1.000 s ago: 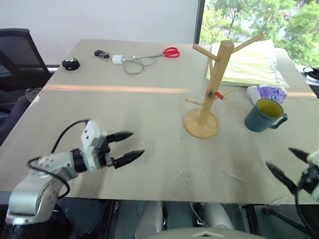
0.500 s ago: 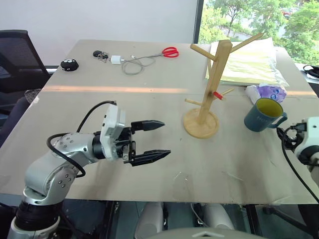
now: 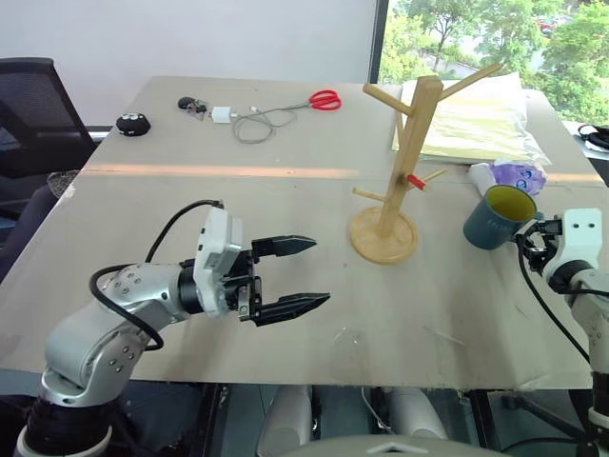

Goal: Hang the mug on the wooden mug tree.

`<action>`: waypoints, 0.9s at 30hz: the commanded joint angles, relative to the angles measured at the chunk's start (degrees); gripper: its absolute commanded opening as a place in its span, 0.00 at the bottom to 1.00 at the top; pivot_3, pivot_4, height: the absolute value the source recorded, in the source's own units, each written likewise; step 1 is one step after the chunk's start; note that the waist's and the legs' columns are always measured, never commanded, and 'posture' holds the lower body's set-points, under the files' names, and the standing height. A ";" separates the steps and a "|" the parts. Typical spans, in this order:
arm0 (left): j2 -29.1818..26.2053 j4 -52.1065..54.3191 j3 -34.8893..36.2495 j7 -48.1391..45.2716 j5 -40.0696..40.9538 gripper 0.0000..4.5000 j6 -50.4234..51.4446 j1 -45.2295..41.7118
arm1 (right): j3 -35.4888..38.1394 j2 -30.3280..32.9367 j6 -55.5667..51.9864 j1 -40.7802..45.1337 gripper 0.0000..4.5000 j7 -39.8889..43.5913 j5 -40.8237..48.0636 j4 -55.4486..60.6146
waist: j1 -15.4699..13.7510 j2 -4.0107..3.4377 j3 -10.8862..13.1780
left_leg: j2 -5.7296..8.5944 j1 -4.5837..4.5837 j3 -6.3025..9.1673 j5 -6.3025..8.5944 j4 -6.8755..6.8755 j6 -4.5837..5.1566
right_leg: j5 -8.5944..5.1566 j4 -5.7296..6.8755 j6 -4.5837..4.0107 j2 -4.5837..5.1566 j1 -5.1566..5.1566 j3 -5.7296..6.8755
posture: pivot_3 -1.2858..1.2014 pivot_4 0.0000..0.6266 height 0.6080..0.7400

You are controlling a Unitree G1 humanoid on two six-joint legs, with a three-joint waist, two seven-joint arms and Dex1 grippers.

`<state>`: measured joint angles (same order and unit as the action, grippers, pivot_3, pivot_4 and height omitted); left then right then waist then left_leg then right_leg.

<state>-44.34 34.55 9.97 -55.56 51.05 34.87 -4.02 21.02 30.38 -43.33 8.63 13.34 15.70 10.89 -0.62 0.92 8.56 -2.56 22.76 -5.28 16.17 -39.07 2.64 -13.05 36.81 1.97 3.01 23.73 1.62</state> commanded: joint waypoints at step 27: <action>5.81 -11.51 10.71 -11.51 -0.12 1.00 -15.63 5.29 | -0.23 9.51 -19.76 -3.16 0.01 -0.61 27.70 48.74 | 0.54 -0.09 0.07 | -0.24 -0.02 0.10 0.13 -0.03 0.21 | -0.09 0.01 -0.06 0.00 -0.01 0.12 | 0.52 0.24 1.00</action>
<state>-37.81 23.65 19.24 -65.38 50.78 20.64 1.12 21.20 39.57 -61.13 3.57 16.39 41.35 56.83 -0.07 0.83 8.63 -2.79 22.75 -5.18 16.30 -39.15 2.86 -13.13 36.83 1.89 3.03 23.72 1.72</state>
